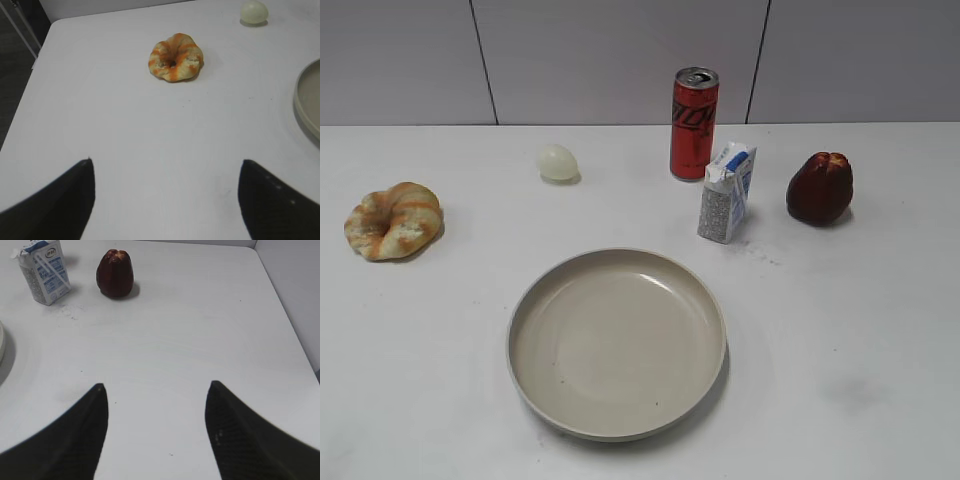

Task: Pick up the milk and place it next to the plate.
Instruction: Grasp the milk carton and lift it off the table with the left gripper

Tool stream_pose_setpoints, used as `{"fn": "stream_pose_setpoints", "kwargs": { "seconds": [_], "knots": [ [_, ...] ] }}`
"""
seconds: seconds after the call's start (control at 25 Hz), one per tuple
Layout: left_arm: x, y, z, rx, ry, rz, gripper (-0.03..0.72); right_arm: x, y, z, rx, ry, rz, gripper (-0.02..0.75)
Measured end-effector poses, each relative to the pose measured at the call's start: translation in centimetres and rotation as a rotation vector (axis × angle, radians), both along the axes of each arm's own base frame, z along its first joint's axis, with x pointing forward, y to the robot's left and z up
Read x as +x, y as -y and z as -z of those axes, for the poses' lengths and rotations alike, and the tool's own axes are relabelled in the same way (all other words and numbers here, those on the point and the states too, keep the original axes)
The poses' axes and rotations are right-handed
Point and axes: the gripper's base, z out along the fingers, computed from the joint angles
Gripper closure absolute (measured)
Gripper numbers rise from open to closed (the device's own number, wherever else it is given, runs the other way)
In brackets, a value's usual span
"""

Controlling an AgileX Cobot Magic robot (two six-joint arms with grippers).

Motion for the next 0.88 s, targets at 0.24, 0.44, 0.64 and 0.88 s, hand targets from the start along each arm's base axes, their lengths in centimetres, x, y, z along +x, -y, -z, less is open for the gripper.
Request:
{"fn": "stream_pose_setpoints", "kwargs": {
  "seconds": [0.24,0.44,0.64,0.88],
  "knots": [
    [0.0,0.0,0.0,0.0,0.0,0.0,-0.004,0.0,0.0,0.0,0.0,0.0,0.0,0.271],
    [0.0,0.0,0.0,0.0,0.0,0.0,-0.004,0.0,0.0,0.0,0.0,0.0,0.0,0.271],
    [0.1,0.0,0.0,-0.003,-0.006,0.002,0.008,0.0,0.0,0.0,0.0,0.0,0.0,0.271],
    [3.2,0.1,-1.9,-0.027,0.045,-0.015,0.03,0.0,0.0,0.0,0.0,0.0,0.0,0.271]
  ]
}}
